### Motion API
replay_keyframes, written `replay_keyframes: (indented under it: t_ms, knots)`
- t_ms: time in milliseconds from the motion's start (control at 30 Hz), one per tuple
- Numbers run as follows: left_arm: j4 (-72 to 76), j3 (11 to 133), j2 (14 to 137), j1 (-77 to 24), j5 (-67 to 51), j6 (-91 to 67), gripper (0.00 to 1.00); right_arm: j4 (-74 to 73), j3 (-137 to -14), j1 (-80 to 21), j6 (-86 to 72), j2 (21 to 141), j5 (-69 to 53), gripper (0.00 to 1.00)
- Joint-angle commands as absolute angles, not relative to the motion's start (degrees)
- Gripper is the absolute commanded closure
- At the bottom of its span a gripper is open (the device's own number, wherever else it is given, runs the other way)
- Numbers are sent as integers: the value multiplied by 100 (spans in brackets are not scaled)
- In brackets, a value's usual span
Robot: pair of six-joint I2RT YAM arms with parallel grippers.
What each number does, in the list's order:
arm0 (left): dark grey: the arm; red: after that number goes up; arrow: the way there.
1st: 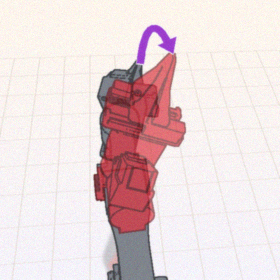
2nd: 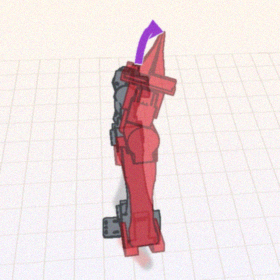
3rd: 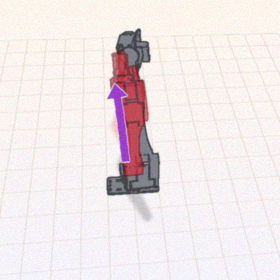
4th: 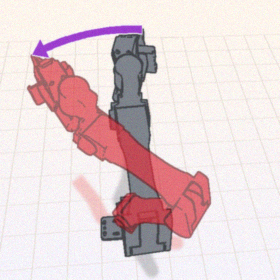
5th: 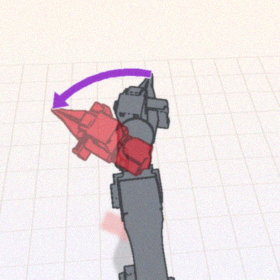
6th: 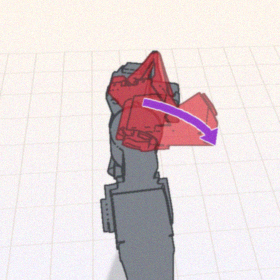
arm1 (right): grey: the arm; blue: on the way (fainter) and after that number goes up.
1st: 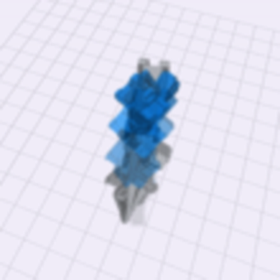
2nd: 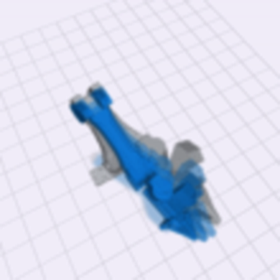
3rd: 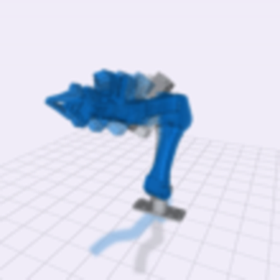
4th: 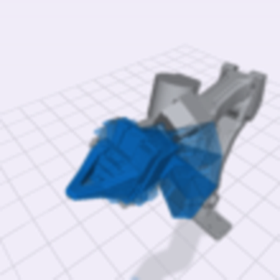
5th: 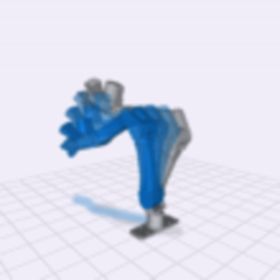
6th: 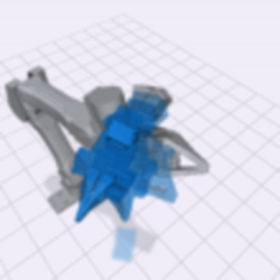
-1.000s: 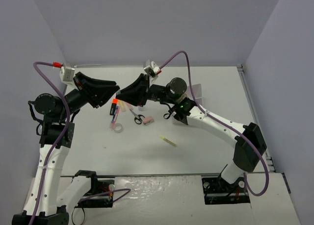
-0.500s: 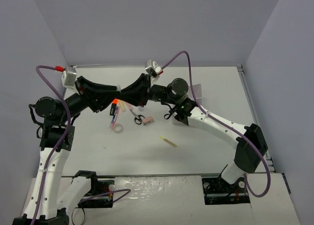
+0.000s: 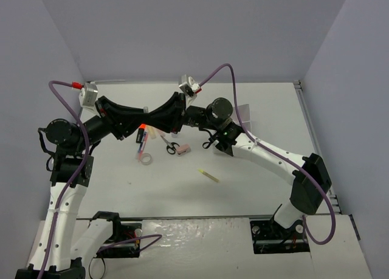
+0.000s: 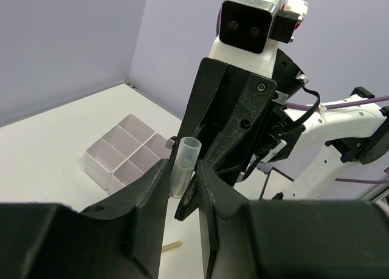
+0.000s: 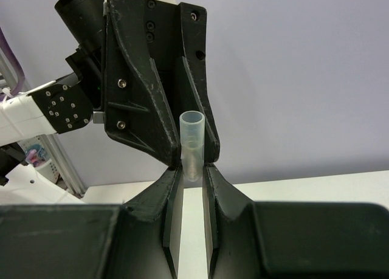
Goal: Sort the stationery into containers
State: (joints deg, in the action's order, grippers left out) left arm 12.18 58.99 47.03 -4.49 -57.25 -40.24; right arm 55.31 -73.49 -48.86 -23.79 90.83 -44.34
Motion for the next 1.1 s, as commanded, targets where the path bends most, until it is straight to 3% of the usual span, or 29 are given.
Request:
replay_keyframes:
  t_ms: [0, 100, 267, 433, 567, 633, 733, 833, 1067]
  knots:
    - [1397, 5968, 4683, -448, -5836, -3981, 79, 6259, -7563, -4948, -2434, 8844, -4500, 100]
    - [1397, 5979, 4676, -454, -5830, -3976, 82, 6267, -7594, -4954, -2435, 8859, -4506, 100]
    - [1421, 6034, 4692, -456, -5751, -3939, 98, 6243, -7594, -4957, -2442, 8892, -4540, 100]
    - [1415, 6047, 4697, -457, -5735, -3894, 100, 6249, -7611, -4957, -2542, 8988, -4649, 100]
    - [1334, 5994, 4649, -448, -5695, -3775, 100, 6149, -7656, -4957, -2589, 9088, -4694, 68]
    - [1215, 5994, 4632, -440, -5652, -3564, 100, 5972, -7690, -4957, -2429, 9096, -4711, 39]
    - [473, 6166, 4614, -432, -5514, -2719, 100, 5194, -7683, -4908, -1892, 8925, -4588, 15]
    - [-979, 6380, 4594, -404, -5279, -1446, 100, 3540, -7628, -4774, -1176, 8594, -4188, 6]
    - [-2522, 6200, 4119, -396, -4262, 2546, 100, 993, -7113, -3987, -618, 7529, -2563, 5]
